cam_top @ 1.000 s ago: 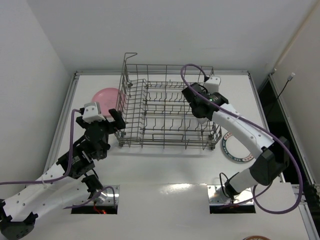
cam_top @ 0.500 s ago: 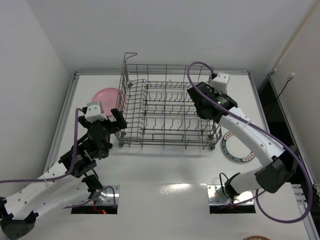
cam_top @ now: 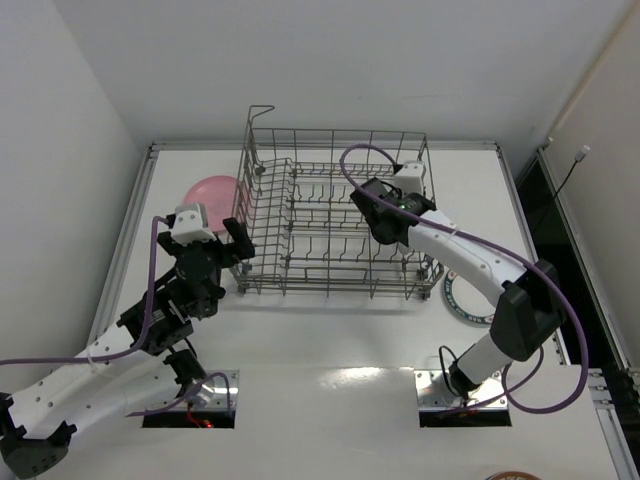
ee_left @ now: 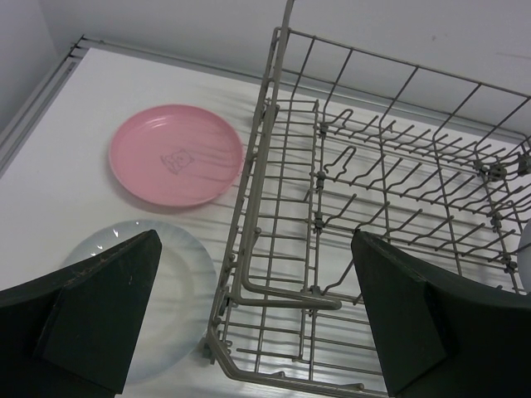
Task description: Load the plates into the dish rack
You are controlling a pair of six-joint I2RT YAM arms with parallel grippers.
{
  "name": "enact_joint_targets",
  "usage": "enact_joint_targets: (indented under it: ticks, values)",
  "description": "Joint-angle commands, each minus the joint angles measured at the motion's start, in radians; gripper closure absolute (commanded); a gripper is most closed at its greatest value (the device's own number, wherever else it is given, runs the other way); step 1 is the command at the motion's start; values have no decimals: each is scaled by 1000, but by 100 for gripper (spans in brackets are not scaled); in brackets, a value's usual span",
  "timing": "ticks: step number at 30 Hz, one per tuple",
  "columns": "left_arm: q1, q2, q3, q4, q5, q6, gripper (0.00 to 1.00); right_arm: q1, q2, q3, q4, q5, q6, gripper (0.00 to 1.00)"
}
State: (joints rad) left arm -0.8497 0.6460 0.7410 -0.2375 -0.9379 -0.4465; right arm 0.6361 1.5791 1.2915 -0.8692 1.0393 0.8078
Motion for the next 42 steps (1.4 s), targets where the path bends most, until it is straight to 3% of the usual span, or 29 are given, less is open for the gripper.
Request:
enact_joint_targets:
  ticks: [1,6,11,16,22,27,31,34,36,39,42]
  values:
    - [-12,-2,-5,43,4,12,0,16,-24,-3,82,31,1,98]
    - [-12,-11,-5,52,4,12,0,39,27,32,50,13,34,84]
    - [-12,-11,-5,52,4,12,0,60,52,86,19,-21,56,52]
    - [-12,-2,-5,61,33,22,0,60,7,120,9,-44,56,41]
    - [-12,-2,-5,61,33,22,0,50,-169,141,-63,-55,47,26]
    - [-12,-2,-5,61,33,22,0,-25,-448,11,-84,-77,36,13]
    - [-12,-2,-5,61,33,22,0,-185,-560,-95,-59,-169,-24,12]
    - [-12,-2,-5,61,33,22,0,-324,-571,-158,-74,-195,-48,4]
    - [-12,-14,-5,61,33,22,0,-435,-571,-260,30,-285,-91,2]
    - [-12,-23,-5,61,24,22,0,-694,-580,-430,190,-639,-163,2]
    - [-12,-34,-5,52,14,22,0,-881,-623,-569,274,-812,-177,3]
